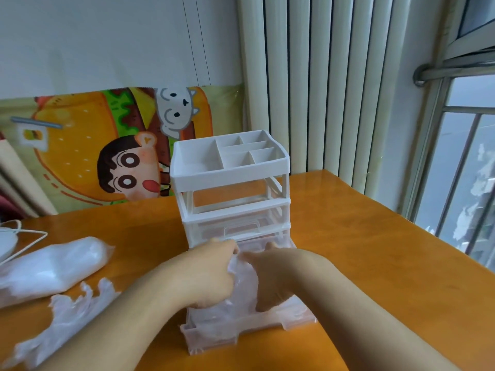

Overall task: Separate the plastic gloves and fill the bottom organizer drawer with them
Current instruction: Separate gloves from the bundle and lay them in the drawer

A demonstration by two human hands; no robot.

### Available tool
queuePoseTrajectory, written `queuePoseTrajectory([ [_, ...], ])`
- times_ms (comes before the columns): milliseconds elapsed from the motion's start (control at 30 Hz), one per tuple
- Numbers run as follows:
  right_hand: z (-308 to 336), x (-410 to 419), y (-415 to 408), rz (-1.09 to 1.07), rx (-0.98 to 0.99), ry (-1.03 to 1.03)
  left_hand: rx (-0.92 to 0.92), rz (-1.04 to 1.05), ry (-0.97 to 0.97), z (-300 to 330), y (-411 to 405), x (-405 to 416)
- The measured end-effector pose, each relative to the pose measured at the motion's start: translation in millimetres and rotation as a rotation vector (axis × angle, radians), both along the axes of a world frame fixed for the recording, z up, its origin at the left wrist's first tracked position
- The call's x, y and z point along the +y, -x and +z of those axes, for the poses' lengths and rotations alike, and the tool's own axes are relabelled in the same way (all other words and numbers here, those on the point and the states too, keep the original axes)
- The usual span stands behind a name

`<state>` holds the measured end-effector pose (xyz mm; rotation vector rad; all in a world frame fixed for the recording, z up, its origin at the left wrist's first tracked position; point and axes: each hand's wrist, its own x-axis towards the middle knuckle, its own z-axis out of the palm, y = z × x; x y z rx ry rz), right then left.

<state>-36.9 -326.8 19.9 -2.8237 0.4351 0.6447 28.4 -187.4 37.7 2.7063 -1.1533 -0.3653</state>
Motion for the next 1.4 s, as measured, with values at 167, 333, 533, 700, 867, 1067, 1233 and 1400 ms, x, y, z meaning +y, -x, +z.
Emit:
queuePoseTrajectory([
  [167, 3, 12, -6, 0.02, 0.11, 0.084, -0.198, 0.059, 0.144, 3, 23, -27],
  [333, -9, 7, -4, 0.001, 0.095, 0.03, -0.1, 0.147, -0.077, -25, 9, -34],
  [533, -13, -6, 5, -0.012, -0.009, -0.07, -0.002, 0.189, -0.099, -55, 6, -25],
  [700, 2, -20, 19, -0.193, -0.123, -0.472, 0.101, 0.247, -0.095, -57, 7, -35],
  [867, -14, -8, 12, -0.137, -0.171, -0.214, 0.107, 0.224, -0.096, -59, 7, -35],
  [1067, -20, -2, 10, -0.124, -0.144, -0.083, 0.15, 0.209, -0.119, -61, 4, -33],
  [1233, -15, -2, 16, -0.146, -0.222, -0.174, 0.14, 0.275, -0.054, -52, 6, -32],
  [1400, -7, -8, 28, -0.242, -0.491, -0.354, 0.082, 0.243, -0.084, -34, 2, -32],
])
